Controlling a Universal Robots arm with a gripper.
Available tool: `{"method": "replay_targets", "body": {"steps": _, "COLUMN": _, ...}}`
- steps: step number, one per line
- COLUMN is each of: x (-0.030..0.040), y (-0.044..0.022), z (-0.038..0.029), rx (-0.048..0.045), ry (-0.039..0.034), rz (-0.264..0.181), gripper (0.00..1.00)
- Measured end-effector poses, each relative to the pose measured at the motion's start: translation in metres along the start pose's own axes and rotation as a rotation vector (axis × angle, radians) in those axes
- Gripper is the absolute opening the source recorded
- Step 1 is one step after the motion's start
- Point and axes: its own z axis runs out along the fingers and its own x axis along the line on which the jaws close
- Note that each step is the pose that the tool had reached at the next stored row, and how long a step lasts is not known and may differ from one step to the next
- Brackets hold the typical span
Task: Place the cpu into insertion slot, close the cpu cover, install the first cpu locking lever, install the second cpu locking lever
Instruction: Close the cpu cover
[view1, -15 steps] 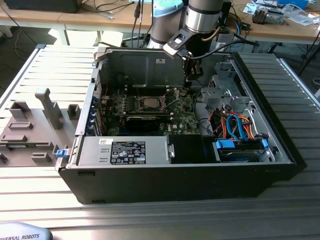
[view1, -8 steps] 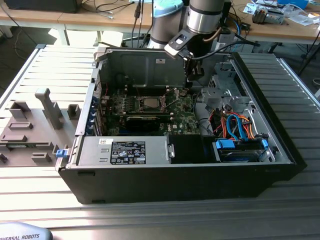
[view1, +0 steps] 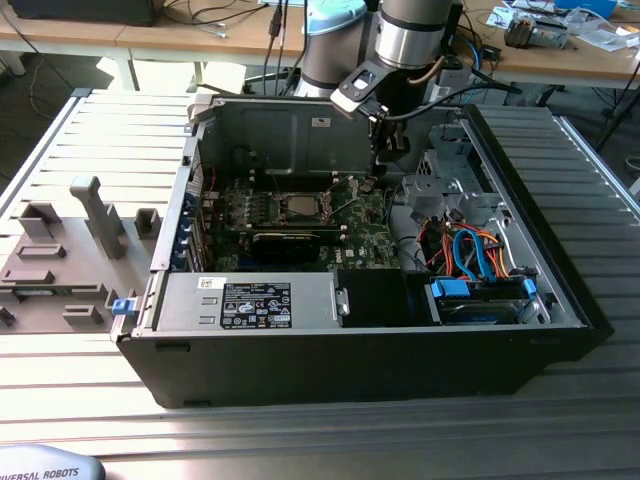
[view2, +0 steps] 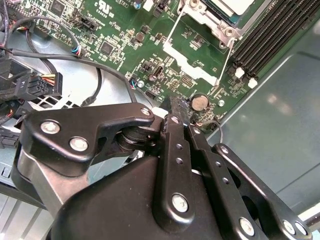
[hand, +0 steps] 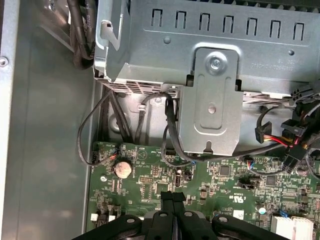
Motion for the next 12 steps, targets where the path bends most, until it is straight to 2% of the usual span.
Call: {"method": "replay_targets", "body": {"steps": 12, "x": -0.0004, "y": 0.0048, "z": 0.0019, "rx": 0.0000, "ry": 0.0000, "rz": 0.000, "gripper": 0.11}}
